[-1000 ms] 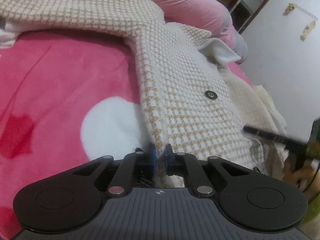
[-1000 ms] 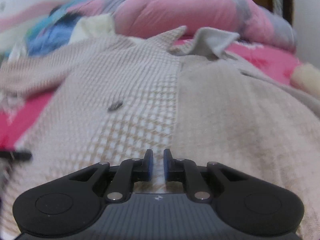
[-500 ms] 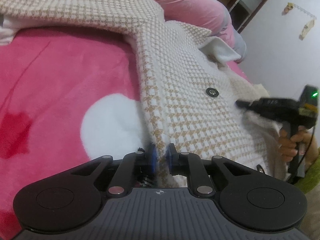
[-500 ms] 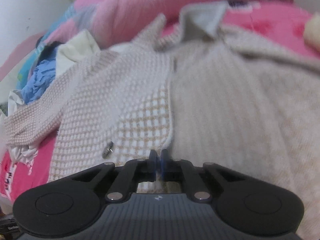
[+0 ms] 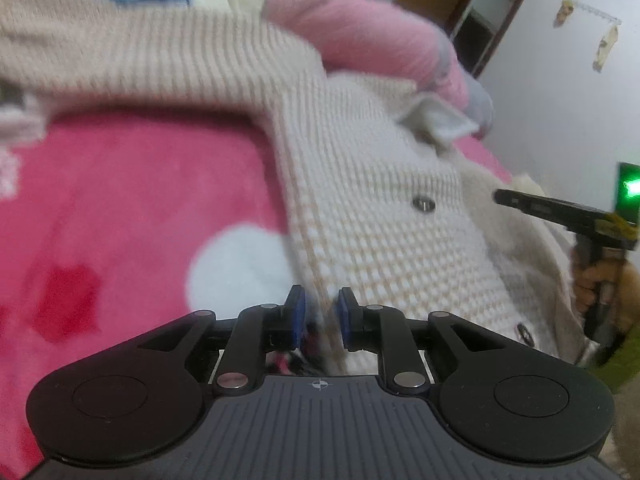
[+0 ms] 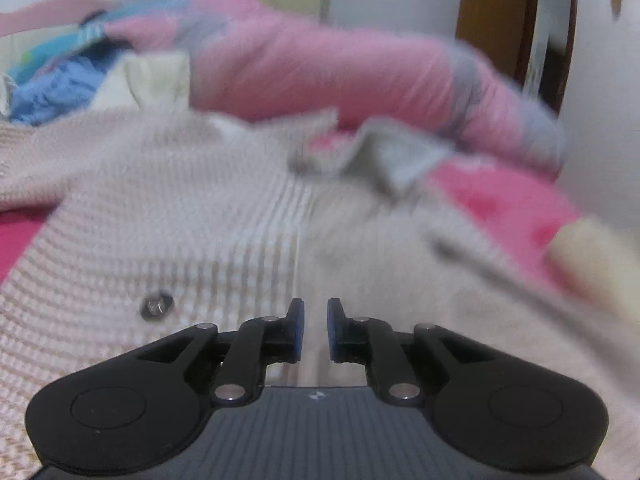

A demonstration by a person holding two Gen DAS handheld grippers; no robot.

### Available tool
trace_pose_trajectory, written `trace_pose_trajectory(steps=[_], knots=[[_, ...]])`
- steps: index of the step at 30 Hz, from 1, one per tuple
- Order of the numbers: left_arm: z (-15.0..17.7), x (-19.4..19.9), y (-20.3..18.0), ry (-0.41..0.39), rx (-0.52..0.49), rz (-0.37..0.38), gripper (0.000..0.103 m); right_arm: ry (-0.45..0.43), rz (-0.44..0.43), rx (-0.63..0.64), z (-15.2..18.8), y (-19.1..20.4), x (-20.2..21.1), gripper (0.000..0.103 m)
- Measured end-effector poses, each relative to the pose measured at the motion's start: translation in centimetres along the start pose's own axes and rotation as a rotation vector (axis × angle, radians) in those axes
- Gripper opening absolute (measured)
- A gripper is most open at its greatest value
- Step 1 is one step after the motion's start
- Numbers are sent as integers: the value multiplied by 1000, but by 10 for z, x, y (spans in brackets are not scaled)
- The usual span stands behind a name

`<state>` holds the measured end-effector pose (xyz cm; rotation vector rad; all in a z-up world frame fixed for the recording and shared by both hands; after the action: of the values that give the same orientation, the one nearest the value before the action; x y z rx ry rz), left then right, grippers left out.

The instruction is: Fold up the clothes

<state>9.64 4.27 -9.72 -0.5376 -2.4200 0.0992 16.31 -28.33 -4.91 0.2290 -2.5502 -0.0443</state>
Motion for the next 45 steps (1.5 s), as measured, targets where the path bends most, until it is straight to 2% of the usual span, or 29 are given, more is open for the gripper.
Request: trace_pose_trajectory(steps=[4, 6, 7, 9, 10, 13, 16, 21, 24, 25, 26, 29, 31, 33, 35, 38, 45], knots=[[-26, 1, -9, -50, -63, 14, 20, -2, -134, 72, 1, 26, 14, 11], [-41, -14, -19, -49, -105, 30, 20, 44, -160, 96, 11, 36, -4, 11], [-46, -27, -24, -41, -124, 37, 21, 95, -149, 105, 21, 38, -20, 11], [-43, -60, -25, 43, -118, 43, 23, 185, -124, 112, 41, 36, -53, 11], [-35, -80, -22, 125, -114, 22, 22, 171, -132, 111, 42, 35, -56, 11], [-35, -73, -26, 86, -177, 33, 22, 189, -115, 138, 22, 36, -49, 11], [-49, -62, -22, 45, -181, 57, 23, 119, -136, 127, -10, 38, -42, 11], [-96, -81, -14, -12, -194, 63, 23, 79, -162, 77, -55, 48, -93, 11], [-123, -121, -10, -10, -199, 56, 23, 156, -168, 40, -50, 45, -141, 11], [-130, -135, -9, -7, -199, 57, 23, 212, -144, 47, -41, 44, -161, 11], [-135, -148, -7, -2, -204, 48, 23, 226, -139, 52, -34, 43, -172, 11], [-149, -184, -4, -21, -239, 13, 23, 253, -136, 57, -35, 42, -181, 12], [-150, -201, 4, -29, -209, 42, 23, 266, -139, 9, -50, 37, -176, 12], [-144, -207, 7, -55, -192, 60, 22, 233, -152, -42, -70, 30, -170, 13], [-138, -205, 3, -97, -227, 61, 24, 170, -142, -108, -95, 16, -175, 13], [-136, -203, 1, -108, -240, 65, 25, 161, -118, -241, -123, -13, -206, 13], [-131, -196, 12, -154, -199, 105, 25, 189, -165, -383, -147, -29, -284, 12]])
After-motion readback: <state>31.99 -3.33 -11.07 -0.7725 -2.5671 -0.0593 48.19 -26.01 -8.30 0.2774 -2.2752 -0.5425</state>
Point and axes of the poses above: each gripper's, at about its wrist camera, not at the fingertips, and x roughly against the way its jaws point, y to its left, z to its underside, the point moved 4 cm from there along -x, roughly the way its jaws point, and after that the axes turned 13 degrees about -x, right-handed, at the moved point
